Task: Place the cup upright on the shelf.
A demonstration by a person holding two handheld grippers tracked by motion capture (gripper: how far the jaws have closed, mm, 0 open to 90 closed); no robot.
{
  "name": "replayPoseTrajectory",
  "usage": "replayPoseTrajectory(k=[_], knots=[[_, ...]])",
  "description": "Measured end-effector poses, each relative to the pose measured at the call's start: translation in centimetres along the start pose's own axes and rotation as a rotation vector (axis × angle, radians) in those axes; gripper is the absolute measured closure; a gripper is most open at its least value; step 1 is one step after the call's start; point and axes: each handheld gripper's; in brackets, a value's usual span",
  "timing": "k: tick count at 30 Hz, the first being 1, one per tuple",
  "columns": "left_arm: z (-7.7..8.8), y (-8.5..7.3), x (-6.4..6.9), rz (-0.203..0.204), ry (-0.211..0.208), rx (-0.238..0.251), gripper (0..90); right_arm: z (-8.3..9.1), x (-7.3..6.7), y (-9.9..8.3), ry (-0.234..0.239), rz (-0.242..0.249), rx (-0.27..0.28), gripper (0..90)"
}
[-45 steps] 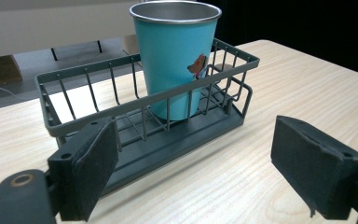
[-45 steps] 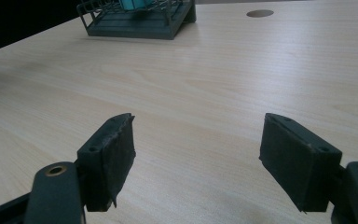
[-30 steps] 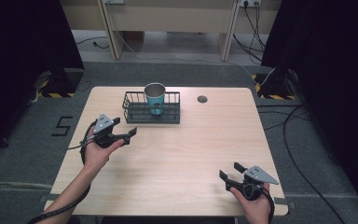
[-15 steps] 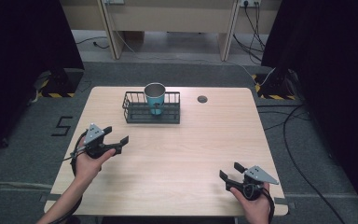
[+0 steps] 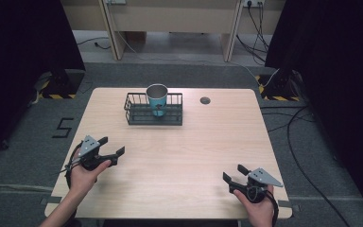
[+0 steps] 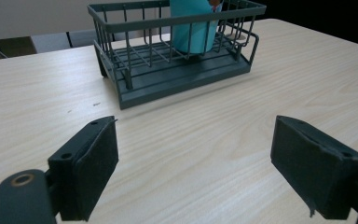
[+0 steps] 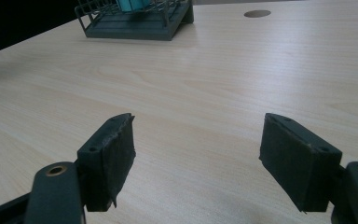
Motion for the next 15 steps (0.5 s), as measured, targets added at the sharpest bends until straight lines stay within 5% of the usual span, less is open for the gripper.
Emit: replayPoseTrajectory(k=[15], knots=[[-0.1,-2.3,-0.2,0.007,0.005,0.006,14.8,-0.1,0.0,0.0,0.001,0.014,-0.001,26.9]])
Point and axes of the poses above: each handheld gripper's, and its own axes: z roughly backward along the jaws, y roughly out of its top, x roughly to its right, and after that the axes turned 13 degrees about -x, right-handed
